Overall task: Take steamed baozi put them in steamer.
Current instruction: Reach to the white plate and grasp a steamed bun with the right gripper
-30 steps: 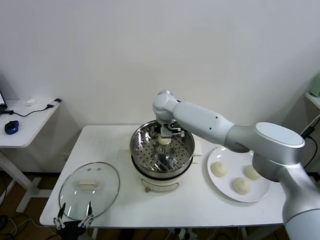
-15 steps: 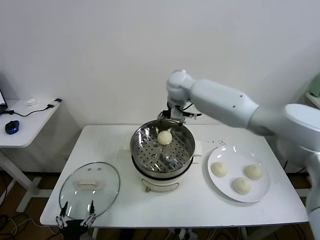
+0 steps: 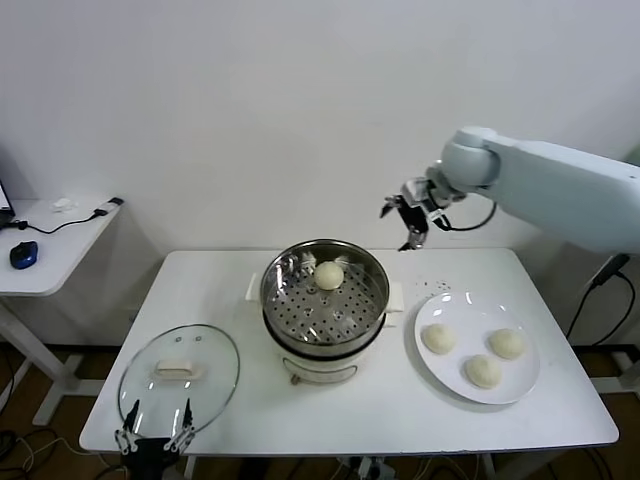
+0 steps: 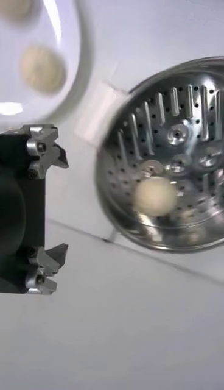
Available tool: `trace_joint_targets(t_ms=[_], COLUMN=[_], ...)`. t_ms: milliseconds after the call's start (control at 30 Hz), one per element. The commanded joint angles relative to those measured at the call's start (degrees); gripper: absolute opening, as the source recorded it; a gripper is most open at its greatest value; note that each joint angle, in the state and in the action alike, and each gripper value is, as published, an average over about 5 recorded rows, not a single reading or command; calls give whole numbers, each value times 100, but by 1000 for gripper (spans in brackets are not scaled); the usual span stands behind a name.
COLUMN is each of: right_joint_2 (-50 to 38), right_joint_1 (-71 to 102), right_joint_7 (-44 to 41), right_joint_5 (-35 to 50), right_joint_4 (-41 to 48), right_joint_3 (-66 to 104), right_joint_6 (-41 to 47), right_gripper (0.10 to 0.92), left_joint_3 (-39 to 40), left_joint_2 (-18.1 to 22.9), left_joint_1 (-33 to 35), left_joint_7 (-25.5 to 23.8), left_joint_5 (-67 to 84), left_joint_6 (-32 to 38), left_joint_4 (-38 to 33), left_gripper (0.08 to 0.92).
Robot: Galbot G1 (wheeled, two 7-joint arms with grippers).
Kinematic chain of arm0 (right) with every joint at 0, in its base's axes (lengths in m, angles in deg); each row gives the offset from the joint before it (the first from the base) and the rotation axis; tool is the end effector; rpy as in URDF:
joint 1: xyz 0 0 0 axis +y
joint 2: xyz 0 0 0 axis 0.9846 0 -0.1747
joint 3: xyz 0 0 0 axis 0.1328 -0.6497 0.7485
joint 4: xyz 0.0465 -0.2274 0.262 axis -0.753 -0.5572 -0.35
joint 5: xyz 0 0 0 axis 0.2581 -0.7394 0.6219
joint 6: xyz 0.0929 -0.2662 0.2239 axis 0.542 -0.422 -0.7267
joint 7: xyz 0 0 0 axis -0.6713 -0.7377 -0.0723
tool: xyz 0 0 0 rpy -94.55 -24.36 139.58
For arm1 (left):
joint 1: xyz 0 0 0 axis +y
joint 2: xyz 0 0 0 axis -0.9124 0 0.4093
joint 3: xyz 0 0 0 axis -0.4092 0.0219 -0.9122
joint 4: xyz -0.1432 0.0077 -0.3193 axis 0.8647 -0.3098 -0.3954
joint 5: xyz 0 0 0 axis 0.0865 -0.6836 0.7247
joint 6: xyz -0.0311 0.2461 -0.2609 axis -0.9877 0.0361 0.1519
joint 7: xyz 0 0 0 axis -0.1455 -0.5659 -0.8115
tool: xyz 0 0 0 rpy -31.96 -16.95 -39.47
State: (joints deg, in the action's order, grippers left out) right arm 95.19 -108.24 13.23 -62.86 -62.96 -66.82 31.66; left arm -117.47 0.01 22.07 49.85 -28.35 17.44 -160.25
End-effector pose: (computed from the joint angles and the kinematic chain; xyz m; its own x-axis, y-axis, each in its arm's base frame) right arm 0.5589 -0.0783 -0.0377 -0.3152 -0.2348 0.9195 -0.9228 -0.1503 -0.3547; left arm 0.0820 0.0574 -0.3649 -0.9498 -0.2022 0.2388 -0.1406 0.9575 0.2517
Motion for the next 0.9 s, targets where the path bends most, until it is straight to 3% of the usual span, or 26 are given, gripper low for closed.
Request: trace_joint_targets(t_ms=[33,333,900], right_joint_2=[-939,-686,133], right_joint_1=[537,2047,3365], right_joint_7=[-215,-614,-397], right_joint_5=[877,-625,-1346], right_joint_4=[-282,353,1313], right_joint_3=[-249,596,1757], right_joint_6=[1383,787,532], right_gripper=[823,823,823], left_joint_3=[-15,-88,-90], left_joint_2=[-15,-18,24], left_joint_1=[30,120,153], left_joint_7=[10,50,60], left_joint_5=[15,73,130], left_joint_6=[10,55,48], left_joint_4=[-6,0,53], left_gripper=[823,823,823])
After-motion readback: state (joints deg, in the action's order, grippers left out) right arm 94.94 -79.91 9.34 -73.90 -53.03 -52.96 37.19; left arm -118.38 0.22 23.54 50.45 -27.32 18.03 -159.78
